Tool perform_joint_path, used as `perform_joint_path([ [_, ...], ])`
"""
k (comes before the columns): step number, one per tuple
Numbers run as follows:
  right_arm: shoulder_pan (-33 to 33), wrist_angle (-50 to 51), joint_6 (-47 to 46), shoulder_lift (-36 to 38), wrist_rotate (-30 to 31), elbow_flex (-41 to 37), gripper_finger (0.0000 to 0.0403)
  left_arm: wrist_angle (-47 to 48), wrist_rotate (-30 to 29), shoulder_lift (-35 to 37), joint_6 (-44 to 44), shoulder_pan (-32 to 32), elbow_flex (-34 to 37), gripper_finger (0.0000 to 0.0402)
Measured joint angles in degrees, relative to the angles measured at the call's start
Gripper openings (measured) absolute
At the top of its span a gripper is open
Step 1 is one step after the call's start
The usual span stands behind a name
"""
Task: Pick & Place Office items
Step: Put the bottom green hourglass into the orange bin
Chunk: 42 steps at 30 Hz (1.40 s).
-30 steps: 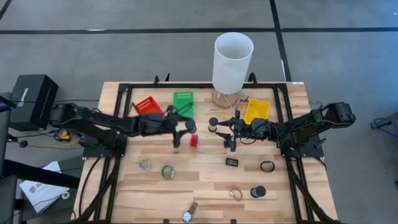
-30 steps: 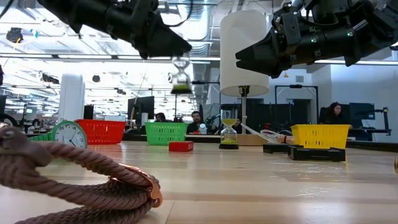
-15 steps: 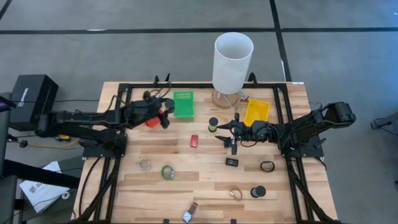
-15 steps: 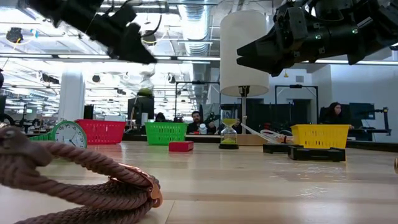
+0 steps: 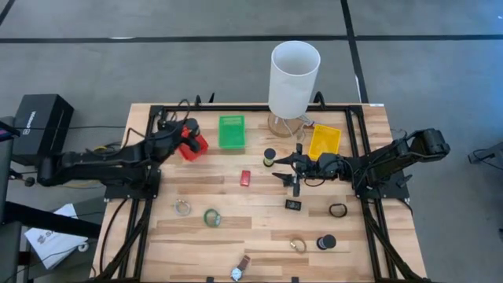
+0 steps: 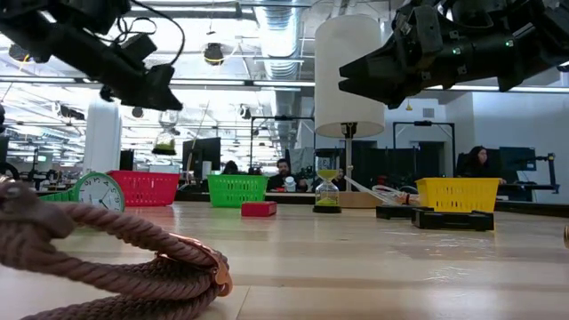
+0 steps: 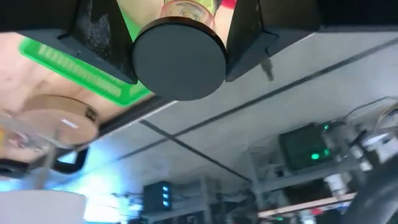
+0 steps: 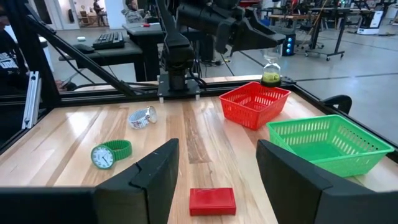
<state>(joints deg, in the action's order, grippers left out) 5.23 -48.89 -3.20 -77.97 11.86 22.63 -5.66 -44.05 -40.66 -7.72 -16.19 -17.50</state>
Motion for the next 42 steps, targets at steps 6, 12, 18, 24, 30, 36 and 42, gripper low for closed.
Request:
perform_joint_path([
  [6, 0.0, 0.0, 0.1, 0.0, 0.0, 0.0, 0.0207, 0.2, -0.4, 0.3, -7.0, -1.7, 4.5, 0.0221],
  [12, -0.1, 0.0, 0.2, 0.0, 0.0, 0.0, 0.0207, -0.9, -0.8, 0.1, -11.3, -3.2, 8.4, 0.0226],
  [18, -1.0, 0.0, 0.2, 0.0, 0.0, 0.0, 0.0207, -2.3, -0.9, 0.1, -13.8, -4.6, 11.8, 0.0230],
  [24, -2.5, -0.1, 0.2, 0.0, 0.0, 0.0, 0.0207, -6.8, -0.9, 0.0, -13.9, -6.8, 12.7, 0.0220],
  [30, -4.2, -0.9, 0.2, 0.0, 0.0, 0.9, 0.0207, -8.9, 0.6, -2.6, -16.8, -8.2, 12.7, 0.0233],
  [36, -4.4, -0.4, 0.2, 0.0, 0.0, 3.2, 0.0207, -11.2, 0.6, -7.8, -16.7, -8.7, 12.7, 0.0222],
  [42, -4.4, 0.6, 0.7, 0.0, 0.0, 4.3, 0.0207, -12.8, 0.4, -11.2, -17.2, -8.7, 12.6, 0.0234],
])
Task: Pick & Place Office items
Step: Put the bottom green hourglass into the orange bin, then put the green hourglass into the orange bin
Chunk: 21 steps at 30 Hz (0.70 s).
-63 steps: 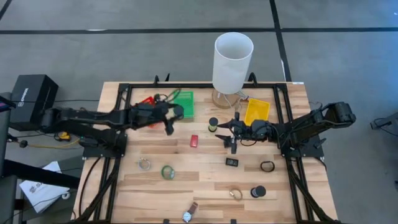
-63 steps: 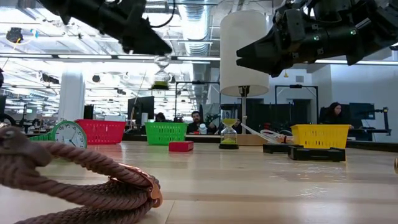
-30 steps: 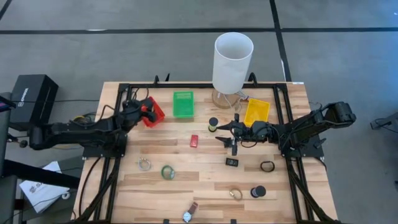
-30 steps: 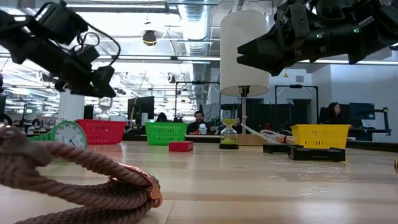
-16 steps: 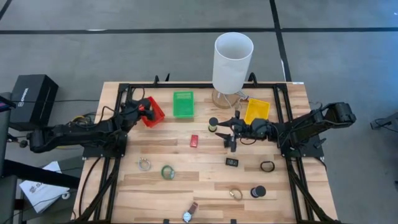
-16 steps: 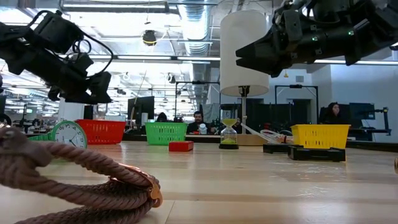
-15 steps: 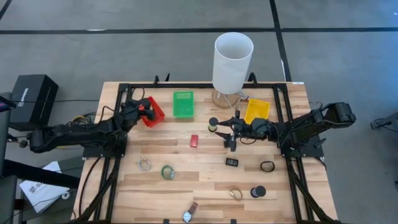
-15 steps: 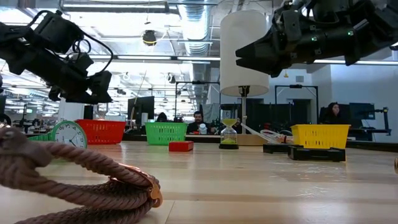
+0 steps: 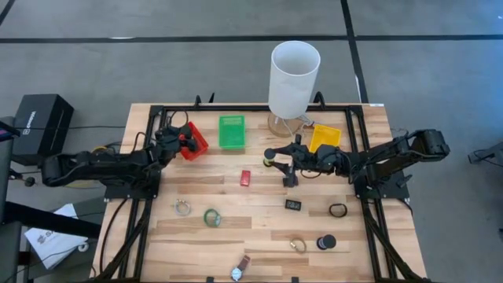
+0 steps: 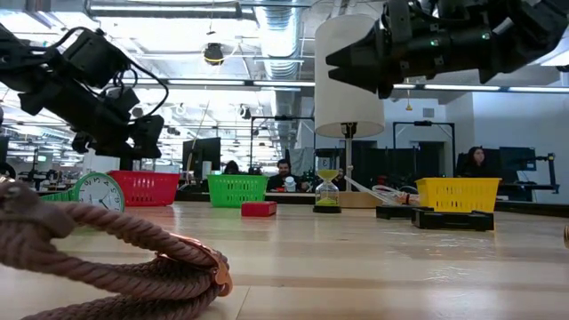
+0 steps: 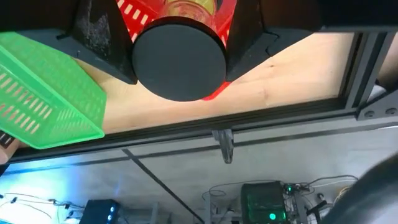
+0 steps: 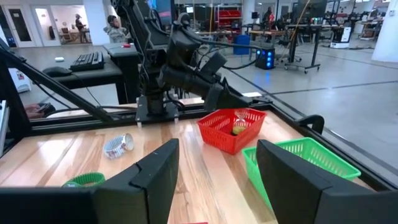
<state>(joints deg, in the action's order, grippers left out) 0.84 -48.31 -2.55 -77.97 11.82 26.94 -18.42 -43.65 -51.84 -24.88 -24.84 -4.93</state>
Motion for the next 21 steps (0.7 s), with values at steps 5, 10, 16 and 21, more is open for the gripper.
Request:
perform_joint_path([
  [5, 0.0, 0.3, 0.0, 0.0, 0.0, 0.0, 0.0207, -0.2, 0.4, -0.9, 0.4, 0.0, 0.1, 0.0265],
  [10, 0.6, 2.1, -0.1, 0.0, 0.0, 0.0, 0.0207, -0.7, 0.3, 0.3, 2.2, 0.0, 0.1, 0.0284],
  [16, 2.0, 3.3, -0.4, 0.0, 0.0, 0.0, 0.0207, -1.4, 0.2, 5.1, 4.5, 0.3, 0.1, 0.0289],
  [21, 3.4, 4.4, -0.5, 0.0, 0.0, 0.0, 0.0207, -1.6, 0.5, 10.5, 6.3, 0.8, 0.1, 0.0290],
])
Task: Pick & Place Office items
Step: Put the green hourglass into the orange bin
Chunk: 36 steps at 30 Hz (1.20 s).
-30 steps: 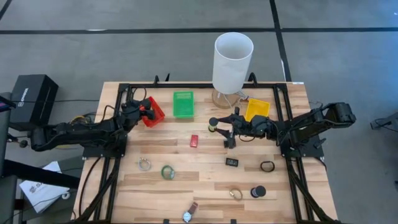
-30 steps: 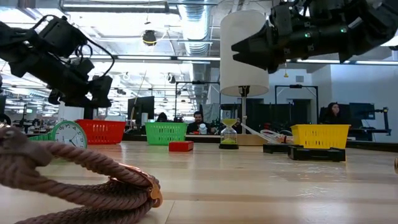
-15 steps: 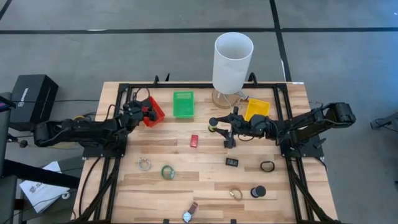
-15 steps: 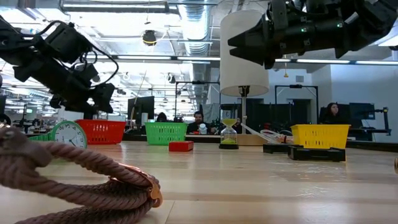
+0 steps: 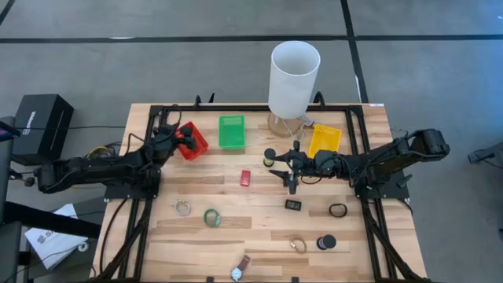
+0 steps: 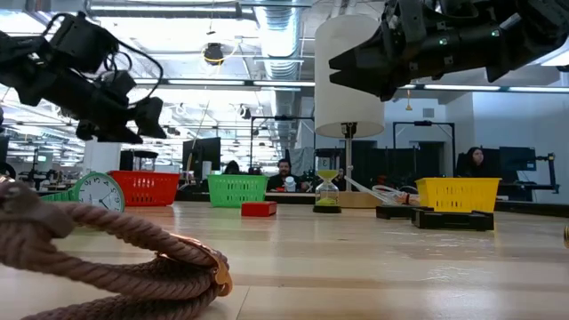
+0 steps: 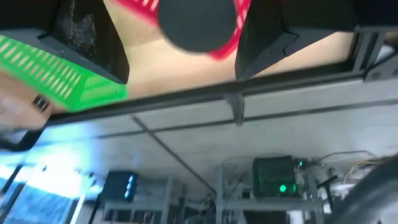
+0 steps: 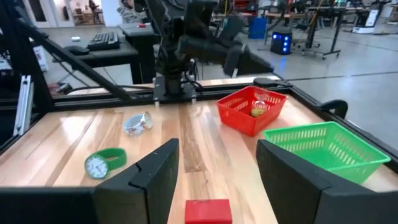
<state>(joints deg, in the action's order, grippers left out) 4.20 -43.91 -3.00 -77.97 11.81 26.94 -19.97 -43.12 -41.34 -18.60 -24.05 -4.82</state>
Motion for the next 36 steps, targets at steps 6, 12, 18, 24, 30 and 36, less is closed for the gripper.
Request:
perform_joint_path([
  [6, 0.3, 0.4, 0.2, -0.3, 0.1, 0.0, 0.0207, -3.8, 6.8, 5.4, 3.2, 2.6, 0.0, 0.0290],
  [12, -2.1, 0.2, 2.8, -4.6, 1.6, 1.0, 0.0226, -14.2, 19.2, 6.5, 3.7, 6.0, 0.0, 0.0289],
  [18, -6.7, 0.4, 4.3, -13.0, 1.7, 6.3, 0.0262, -21.1, 26.2, 6.5, 3.8, 8.9, 0.0, 0.0289],
  [24, -9.4, 11.4, 1.7, -15.5, 1.7, 11.2, 0.0267, -21.2, 26.9, 6.4, 3.8, 9.6, 0.0, 0.0289],
  [30, -9.9, 18.6, 1.5, -15.4, 1.7, 13.8, 0.0267, -21.1, 27.0, 6.4, 3.8, 9.6, 0.0, 0.0289],
  [36, -9.9, 21.7, -0.2, -15.4, 5.4, 13.9, 0.0266, -21.0, 27.0, 6.4, 3.6, 9.6, 0.0, 0.0289],
])
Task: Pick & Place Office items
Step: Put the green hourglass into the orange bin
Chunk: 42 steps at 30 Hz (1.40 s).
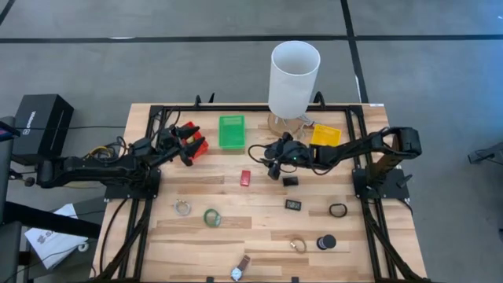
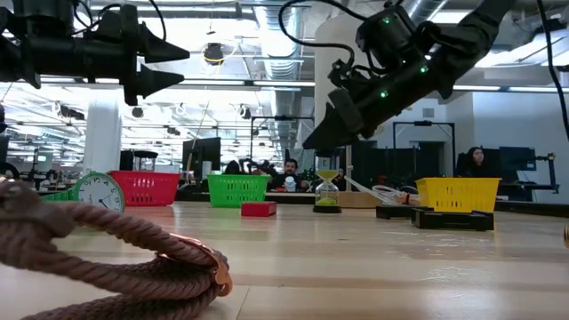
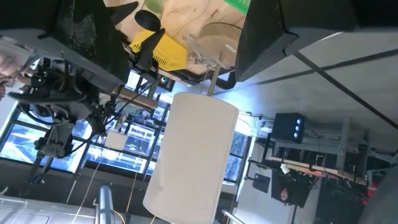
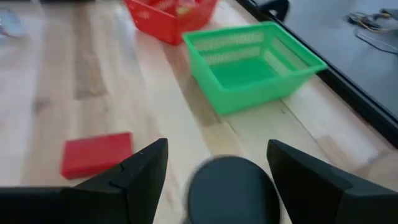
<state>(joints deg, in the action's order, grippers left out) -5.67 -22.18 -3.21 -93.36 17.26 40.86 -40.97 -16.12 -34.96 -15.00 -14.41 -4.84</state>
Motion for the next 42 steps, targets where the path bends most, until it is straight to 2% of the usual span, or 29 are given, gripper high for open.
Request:
perform_joint_path([
  [15, -0.4, 4.2, -1.6, 0.0, 0.8, 0.0, 0.0261, 0.0, 0.0, 0.0, 0.0, 0.0, 0.0, 0.0289],
  [24, -0.4, 4.1, -2.4, 0.0, 0.8, 0.0, 0.0206, 0.0, 0.0, 0.0, 0.0, 0.0, 0.0, 0.0289],
  [27, -0.4, 4.1, -2.4, 0.0, 0.8, 0.0, 0.0201, 0.0, 0.0, 0.0, 0.0, 0.0, 0.0, 0.0289],
  [33, -0.4, 2.7, -2.4, 0.0, 0.8, 0.0, 0.0222, -0.5, 6.5, 0.0, -0.4, 0.0, 0.0, 0.0289],
  [38, -0.4, 2.6, -2.4, 0.0, 0.8, 1.2, 0.0207, -0.9, 7.0, -0.8, -1.7, 1.2, 0.0, 0.0289],
  [42, -0.4, 2.6, -2.4, 0.0, 0.8, 2.2, 0.0201, -2.5, 7.0, -4.2, -1.7, 3.7, -1.2, 0.0289],
])
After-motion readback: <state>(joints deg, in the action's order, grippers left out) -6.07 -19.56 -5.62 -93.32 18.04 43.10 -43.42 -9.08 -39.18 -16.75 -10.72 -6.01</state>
